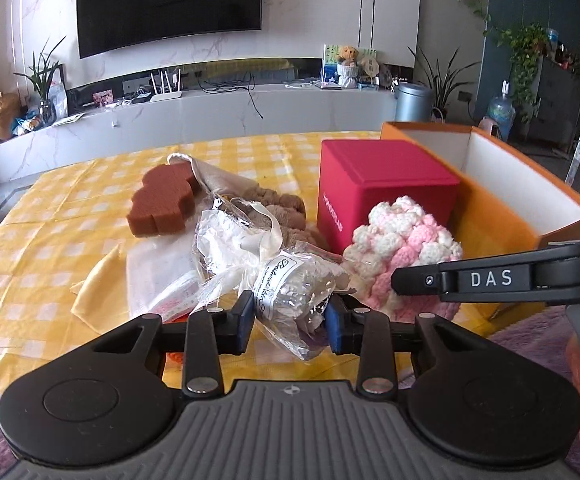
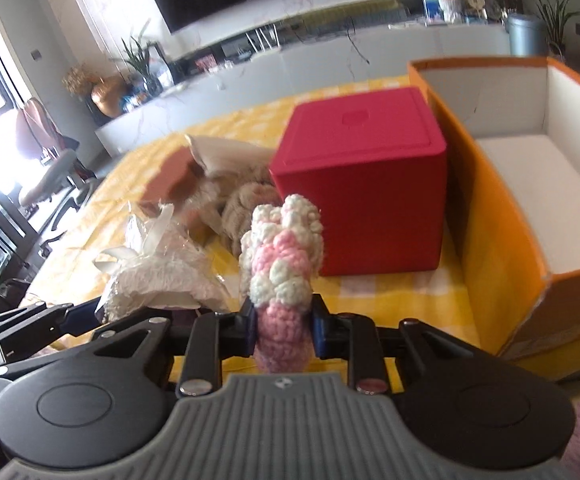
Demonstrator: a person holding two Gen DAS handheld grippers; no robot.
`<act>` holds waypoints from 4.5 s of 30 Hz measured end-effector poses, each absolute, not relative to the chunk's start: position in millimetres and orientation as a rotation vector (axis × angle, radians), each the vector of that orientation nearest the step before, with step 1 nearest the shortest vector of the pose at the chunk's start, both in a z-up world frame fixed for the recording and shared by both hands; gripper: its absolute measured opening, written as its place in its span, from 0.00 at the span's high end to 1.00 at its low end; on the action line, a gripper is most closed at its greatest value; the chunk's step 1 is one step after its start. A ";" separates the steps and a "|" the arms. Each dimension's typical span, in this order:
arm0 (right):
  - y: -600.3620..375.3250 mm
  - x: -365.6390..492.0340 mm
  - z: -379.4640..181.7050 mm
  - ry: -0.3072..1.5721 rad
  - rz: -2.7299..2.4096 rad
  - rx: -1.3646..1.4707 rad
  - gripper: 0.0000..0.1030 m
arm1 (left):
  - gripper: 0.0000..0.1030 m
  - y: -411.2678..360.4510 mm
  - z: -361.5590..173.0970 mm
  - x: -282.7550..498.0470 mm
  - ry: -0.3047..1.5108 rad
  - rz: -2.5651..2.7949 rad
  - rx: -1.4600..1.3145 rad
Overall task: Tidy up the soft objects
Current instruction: 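Grasp the white mesh bag with the left gripper while the right gripper holds the crochet, then carry both items into the orange box and open both grippers, then withdraw both grippers from the box back toward the pile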
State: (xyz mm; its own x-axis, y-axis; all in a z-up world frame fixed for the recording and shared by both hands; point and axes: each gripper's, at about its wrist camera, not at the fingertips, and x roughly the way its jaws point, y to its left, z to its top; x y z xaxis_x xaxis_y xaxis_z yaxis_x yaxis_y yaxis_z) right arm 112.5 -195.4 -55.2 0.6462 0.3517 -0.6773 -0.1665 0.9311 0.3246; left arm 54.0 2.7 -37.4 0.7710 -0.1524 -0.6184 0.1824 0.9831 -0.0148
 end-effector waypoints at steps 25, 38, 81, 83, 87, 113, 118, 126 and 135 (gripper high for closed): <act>-299.3 33.1 45.7 0.517 0.113 0.233 0.76 | 0.61 -71.0 65.6 50.9 0.601 -0.506 0.089; -366.2 86.1 68.5 0.547 0.041 0.113 0.76 | 0.61 -171.2 64.7 125.9 0.708 -0.708 0.239; -394.7 209.8 -47.9 1.156 -0.013 -0.082 0.53 | 0.45 -254.2 -54.2 232.0 1.192 -0.700 0.450; -394.7 207.5 -41.4 1.143 -0.021 -0.090 0.48 | 0.37 -250.9 -46.9 231.0 1.172 -0.703 0.430; -396.6 201.7 -25.8 1.116 -0.041 -0.096 0.44 | 0.36 -244.9 -29.0 225.9 1.145 -0.728 0.394; -319.2 105.5 58.4 0.878 -0.008 0.094 0.11 | 0.36 -125.9 61.3 150.3 0.970 -0.623 0.252; -277.1 91.2 43.9 0.889 0.058 0.120 0.11 | 0.36 -81.4 54.2 142.9 0.968 -0.549 0.161; -218.9 72.6 22.4 0.854 0.159 0.202 0.11 | 0.36 -10.3 35.9 118.9 0.924 -0.429 0.070; -168.1 72.2 -3.8 0.900 0.219 0.222 0.12 | 0.36 49.8 8.7 91.6 0.901 -0.302 0.066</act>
State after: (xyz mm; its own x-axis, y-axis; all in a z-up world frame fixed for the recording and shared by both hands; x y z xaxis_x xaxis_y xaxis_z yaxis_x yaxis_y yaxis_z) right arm 72.2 -168.1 -3.8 0.6024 0.2799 -0.7475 -0.0945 0.9549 0.2815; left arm 91.6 49.8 8.7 0.5815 -0.2305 -0.7802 0.2857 0.9558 -0.0694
